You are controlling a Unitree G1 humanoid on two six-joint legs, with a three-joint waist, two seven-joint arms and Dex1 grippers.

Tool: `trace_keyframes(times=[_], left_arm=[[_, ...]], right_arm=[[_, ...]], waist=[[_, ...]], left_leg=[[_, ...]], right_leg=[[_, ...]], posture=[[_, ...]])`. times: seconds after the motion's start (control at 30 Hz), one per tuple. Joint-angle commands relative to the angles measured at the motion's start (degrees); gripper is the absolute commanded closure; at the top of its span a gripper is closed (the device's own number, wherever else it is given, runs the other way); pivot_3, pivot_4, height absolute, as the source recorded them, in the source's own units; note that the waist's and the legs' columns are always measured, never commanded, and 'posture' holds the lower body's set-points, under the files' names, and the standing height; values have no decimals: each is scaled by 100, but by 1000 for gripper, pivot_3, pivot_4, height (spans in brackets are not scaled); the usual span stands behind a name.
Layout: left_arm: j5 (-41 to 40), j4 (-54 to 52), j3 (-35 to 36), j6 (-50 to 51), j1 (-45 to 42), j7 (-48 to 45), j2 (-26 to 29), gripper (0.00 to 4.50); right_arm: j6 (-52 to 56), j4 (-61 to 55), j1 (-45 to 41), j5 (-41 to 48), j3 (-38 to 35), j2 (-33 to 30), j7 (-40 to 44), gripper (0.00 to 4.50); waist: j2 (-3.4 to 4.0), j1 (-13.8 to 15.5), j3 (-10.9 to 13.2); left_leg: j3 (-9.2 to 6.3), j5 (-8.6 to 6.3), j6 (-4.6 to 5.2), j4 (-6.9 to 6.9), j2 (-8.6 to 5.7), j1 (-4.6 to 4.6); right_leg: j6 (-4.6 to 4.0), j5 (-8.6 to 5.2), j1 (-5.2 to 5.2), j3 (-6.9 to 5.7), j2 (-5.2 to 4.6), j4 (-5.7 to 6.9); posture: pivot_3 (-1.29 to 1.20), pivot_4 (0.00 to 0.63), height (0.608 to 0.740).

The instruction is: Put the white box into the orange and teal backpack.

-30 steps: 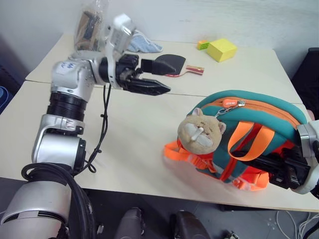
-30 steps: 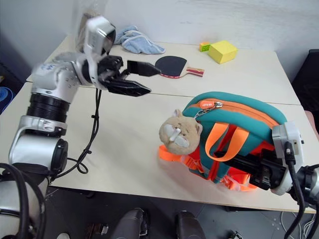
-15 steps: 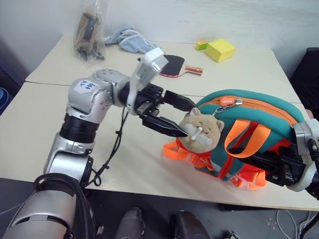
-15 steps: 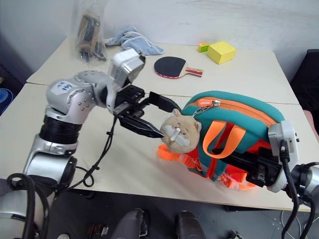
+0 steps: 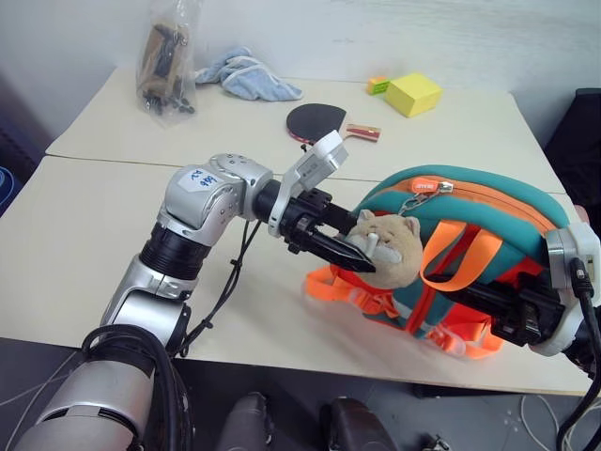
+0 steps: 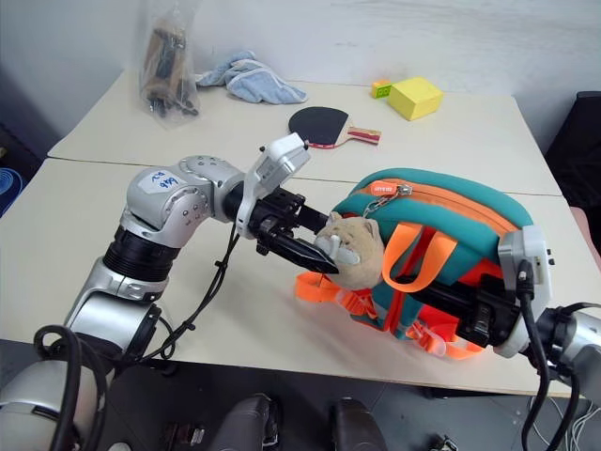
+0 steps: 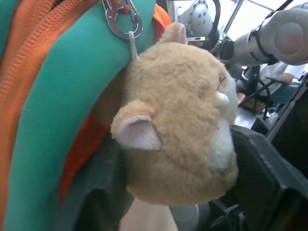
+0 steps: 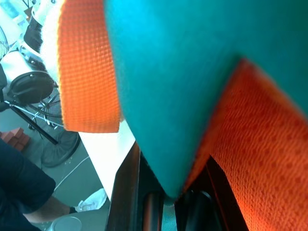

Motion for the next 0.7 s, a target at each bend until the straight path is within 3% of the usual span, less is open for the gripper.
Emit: trace_keyframes(times=[0.03, 0.17, 0.37, 0.57, 0.7], left_arm=[[85, 125, 106, -156, -143, 42, -32, 2803], [59, 523, 405, -581, -388, -363, 195, 3514], [341, 1902, 798, -1662, -985, -1153, 821, 3514], [1394, 3211, 161, -3128, -859, -1285, 1110, 3514], [2521, 3928, -514, -4802, -284, -590, 762, 3514]], right_arm=[[-75, -202, 106, 13, -29, 75, -33, 4500], [-145, -242, 264, 25, -117, 143, -42, 4500], [-209, -221, 649, 22, -330, 257, -18, 4500], [-375, -379, 1129, -185, -595, 396, 448, 4500], [-503, -511, 1437, -32, -770, 540, 817, 4500]], waist=[[0, 3, 0], [0, -4, 0], [0, 2, 0], [-1, 1, 0], [2, 1, -1]], left_leg=[[0, 0, 0, 1, 0, 0], [0, 0, 0, 1, 0, -1], [0, 0, -1, -1, 0, -1], [0, -1, 1, -2, -1, 0], [1, -1, 2, -8, -1, 3]], right_leg=[[0, 0, 0, 0, -1, 0], [0, 0, 0, -1, -1, -1], [0, 0, -2, -2, 0, -1], [0, 0, -1, -3, -3, -5], [0, 0, 0, -2, -3, -10]], posture=[[0, 150, 740], [0, 150, 740], [0, 150, 740], [0, 150, 740], [0, 150, 740]])
